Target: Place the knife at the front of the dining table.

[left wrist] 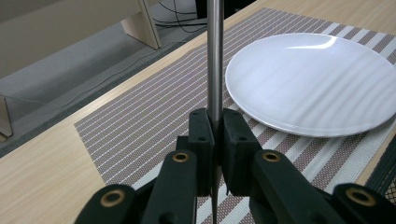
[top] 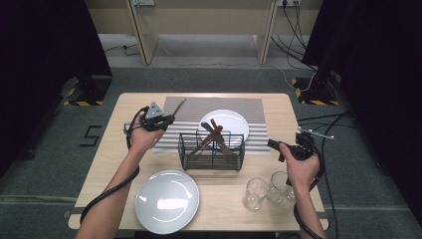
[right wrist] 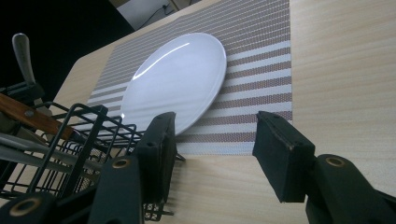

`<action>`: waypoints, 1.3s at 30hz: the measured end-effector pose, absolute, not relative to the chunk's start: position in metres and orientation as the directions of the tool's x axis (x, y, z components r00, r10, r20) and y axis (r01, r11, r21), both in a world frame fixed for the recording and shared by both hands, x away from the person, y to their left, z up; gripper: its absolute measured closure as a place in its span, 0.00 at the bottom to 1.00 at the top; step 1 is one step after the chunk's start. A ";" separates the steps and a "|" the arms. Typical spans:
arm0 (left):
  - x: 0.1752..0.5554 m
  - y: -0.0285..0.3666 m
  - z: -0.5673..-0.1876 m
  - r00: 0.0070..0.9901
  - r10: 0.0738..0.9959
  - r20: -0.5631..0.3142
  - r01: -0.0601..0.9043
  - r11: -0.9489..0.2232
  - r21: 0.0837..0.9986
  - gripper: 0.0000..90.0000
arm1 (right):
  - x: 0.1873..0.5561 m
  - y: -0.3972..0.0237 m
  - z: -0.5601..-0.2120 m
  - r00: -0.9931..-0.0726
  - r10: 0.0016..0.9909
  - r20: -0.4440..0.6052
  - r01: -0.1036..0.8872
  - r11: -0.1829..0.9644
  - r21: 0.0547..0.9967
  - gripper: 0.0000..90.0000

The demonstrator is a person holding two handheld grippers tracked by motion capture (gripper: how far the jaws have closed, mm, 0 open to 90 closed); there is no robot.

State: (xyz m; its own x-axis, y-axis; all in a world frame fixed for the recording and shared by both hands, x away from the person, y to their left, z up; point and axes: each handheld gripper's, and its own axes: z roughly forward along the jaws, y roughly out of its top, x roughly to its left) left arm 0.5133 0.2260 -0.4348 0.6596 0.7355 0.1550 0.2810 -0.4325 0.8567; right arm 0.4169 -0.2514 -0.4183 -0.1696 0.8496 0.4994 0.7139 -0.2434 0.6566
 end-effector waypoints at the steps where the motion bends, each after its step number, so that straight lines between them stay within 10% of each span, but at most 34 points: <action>1: 0.514 0.225 -0.435 0.659 0.735 0.158 0.281 -0.435 0.855 0.92 | 0.417 -0.251 -0.418 -0.169 0.849 0.500 0.714 -0.244 0.656 0.54; 39: 0.532 0.219 -0.456 0.666 0.730 0.155 0.345 -0.485 0.804 0.92 | 0.416 -0.253 -0.418 -0.171 0.845 0.506 0.717 -0.245 0.652 0.53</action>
